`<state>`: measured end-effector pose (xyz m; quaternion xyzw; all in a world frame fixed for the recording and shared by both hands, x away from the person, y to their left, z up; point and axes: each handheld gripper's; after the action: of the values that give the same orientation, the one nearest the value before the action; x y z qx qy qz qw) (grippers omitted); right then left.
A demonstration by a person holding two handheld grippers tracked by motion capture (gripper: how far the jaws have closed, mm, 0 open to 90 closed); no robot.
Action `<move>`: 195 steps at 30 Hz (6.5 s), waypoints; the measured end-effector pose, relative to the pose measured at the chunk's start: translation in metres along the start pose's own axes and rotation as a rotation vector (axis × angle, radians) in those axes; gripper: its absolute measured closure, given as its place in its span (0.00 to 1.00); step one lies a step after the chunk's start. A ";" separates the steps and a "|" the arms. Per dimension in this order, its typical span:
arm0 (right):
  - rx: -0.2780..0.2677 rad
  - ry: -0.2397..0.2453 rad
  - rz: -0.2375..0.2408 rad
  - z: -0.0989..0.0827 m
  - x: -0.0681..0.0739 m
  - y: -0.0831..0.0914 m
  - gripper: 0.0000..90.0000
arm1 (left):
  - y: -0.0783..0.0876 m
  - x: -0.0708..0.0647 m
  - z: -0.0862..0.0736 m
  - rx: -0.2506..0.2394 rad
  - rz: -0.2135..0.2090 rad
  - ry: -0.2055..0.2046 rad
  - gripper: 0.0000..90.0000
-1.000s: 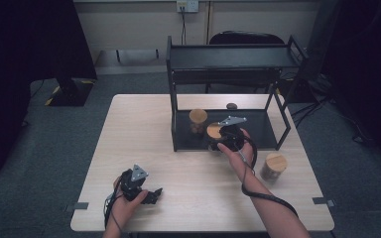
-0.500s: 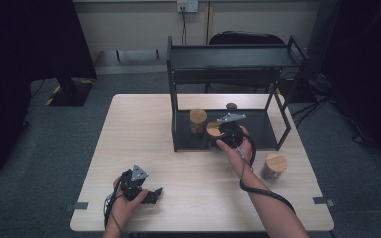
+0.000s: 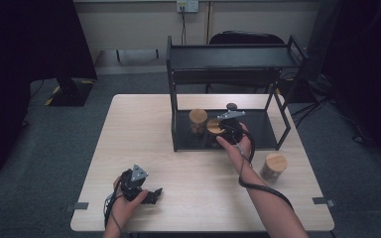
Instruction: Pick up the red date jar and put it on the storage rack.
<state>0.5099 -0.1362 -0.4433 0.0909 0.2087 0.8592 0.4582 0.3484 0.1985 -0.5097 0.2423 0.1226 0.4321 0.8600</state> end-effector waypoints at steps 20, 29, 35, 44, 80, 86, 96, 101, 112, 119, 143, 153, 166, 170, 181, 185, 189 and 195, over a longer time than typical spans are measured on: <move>0.007 -0.006 -0.018 0.004 -0.008 -0.013 0.28 | 0.000 0.000 0.000 0.000 -0.001 0.000 0.00; -0.001 -0.019 -0.022 0.003 -0.013 -0.015 0.28 | 0.000 0.000 0.000 0.000 -0.002 -0.001 0.00; -0.014 -0.028 -0.027 0.002 -0.017 -0.018 0.28 | 0.000 0.000 0.000 0.000 -0.002 -0.001 0.00; -0.033 -0.039 -0.030 0.001 -0.019 -0.022 0.28 | 0.000 0.000 0.000 0.000 -0.003 -0.001 0.00; -0.051 -0.032 -0.046 0.004 -0.024 -0.032 0.28 | 0.000 0.001 0.000 0.000 -0.007 -0.005 0.00; -0.050 -0.028 -0.046 0.004 -0.024 -0.033 0.27 | 0.000 0.001 0.000 0.000 -0.007 -0.005 0.00; -0.032 -0.015 -0.054 0.004 -0.026 -0.025 0.07 | 0.000 0.001 0.000 0.000 -0.007 -0.005 0.00; -0.032 -0.025 -0.049 0.004 -0.025 -0.021 0.05 | 0.000 0.001 0.000 0.000 -0.007 -0.005 0.00; -0.026 -0.036 -0.021 0.000 -0.015 -0.014 0.02 | 0.000 0.001 0.000 0.000 -0.007 -0.005 0.00; -0.029 -0.031 -0.015 -0.003 -0.007 -0.008 0.02 | 0.000 0.001 0.000 0.000 -0.007 -0.005 0.00; -0.038 -0.017 0.006 0.001 0.004 0.026 0.03 | 0.000 0.001 0.000 0.000 -0.008 -0.005 0.00; -0.044 -0.022 0.003 0.001 0.000 0.046 0.03 | 0.000 0.001 0.000 0.000 -0.008 -0.005 0.00; -0.049 -0.034 -0.005 0.000 -0.005 0.070 0.04 | 0.000 0.001 0.000 0.000 -0.007 -0.005 0.00; -0.045 -0.034 -0.001 -0.002 -0.006 0.075 0.04 | 0.000 0.001 0.000 0.001 -0.008 -0.005 0.00; -0.041 -0.030 -0.008 -0.006 -0.009 0.091 0.04 | 0.000 0.001 0.000 0.001 -0.008 -0.005 0.00; -0.043 -0.022 -0.006 -0.009 -0.009 0.097 0.04 | 0.000 0.001 0.000 0.001 -0.007 -0.005 0.00; -0.042 -0.014 -0.005 -0.012 -0.009 0.103 0.04 | 0.000 0.001 0.000 0.001 -0.007 -0.005 0.00; -0.040 -0.012 -0.002 -0.018 -0.010 0.112 0.04 | 0.000 0.001 0.000 0.000 -0.007 -0.005 0.00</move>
<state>0.4259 -0.2048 -0.4093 0.0867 0.1887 0.8621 0.4622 0.3485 0.1994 -0.5096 0.2432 0.1213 0.4282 0.8618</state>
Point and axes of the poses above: each handheld gripper's, and its own axes: y roughly backward along the jaws, z roughly out of its top, x roughly to its left, and after that the axes turned 13 degrees about -x, right-handed
